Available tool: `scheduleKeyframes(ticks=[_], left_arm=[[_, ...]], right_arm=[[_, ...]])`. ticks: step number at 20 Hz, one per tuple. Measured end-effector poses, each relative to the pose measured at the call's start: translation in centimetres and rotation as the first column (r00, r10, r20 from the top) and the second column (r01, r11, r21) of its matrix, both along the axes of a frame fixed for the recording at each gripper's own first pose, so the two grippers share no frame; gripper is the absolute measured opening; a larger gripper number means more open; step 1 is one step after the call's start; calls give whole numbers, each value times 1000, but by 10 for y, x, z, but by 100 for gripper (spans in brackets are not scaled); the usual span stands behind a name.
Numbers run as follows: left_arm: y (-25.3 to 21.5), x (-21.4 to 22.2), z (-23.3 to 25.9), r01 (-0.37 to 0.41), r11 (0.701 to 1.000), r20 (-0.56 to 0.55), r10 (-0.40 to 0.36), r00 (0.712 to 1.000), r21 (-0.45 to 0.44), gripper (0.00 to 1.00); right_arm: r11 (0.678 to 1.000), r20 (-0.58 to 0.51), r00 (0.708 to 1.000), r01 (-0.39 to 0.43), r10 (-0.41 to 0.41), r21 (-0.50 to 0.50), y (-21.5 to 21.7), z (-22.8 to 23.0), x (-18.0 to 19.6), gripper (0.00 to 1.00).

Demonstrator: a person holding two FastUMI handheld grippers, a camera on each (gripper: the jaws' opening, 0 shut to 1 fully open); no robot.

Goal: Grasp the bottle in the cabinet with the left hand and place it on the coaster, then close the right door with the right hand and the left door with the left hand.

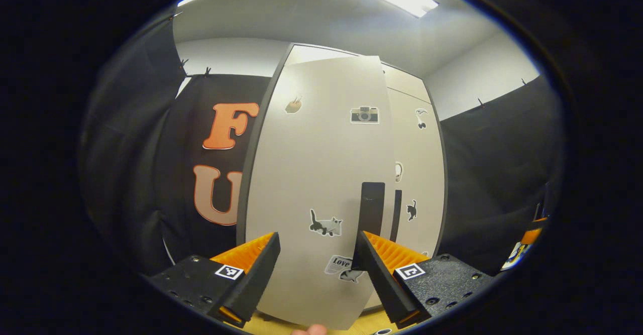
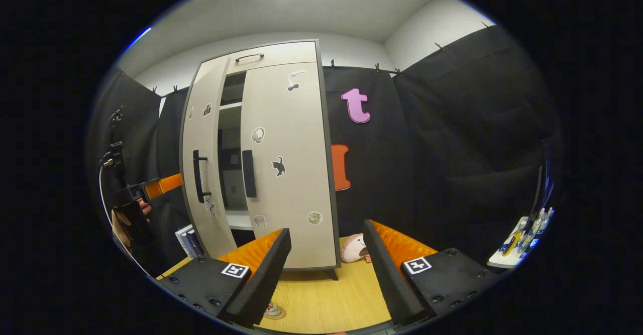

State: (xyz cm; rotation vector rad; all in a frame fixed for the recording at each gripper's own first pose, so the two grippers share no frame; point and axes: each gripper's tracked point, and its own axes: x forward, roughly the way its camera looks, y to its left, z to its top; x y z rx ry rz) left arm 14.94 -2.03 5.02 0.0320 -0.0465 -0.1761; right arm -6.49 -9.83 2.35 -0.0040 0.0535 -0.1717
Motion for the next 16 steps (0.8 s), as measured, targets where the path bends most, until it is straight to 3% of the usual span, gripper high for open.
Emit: scheduleKeyframes(ticks=[16], left_arm=[[-35, 92, -40, -23, 1000, -34, 23, 999, -8, 94]], right_arm=[[999, -18, 999, 40, -40, -7, -16, -9, -9, 95]])
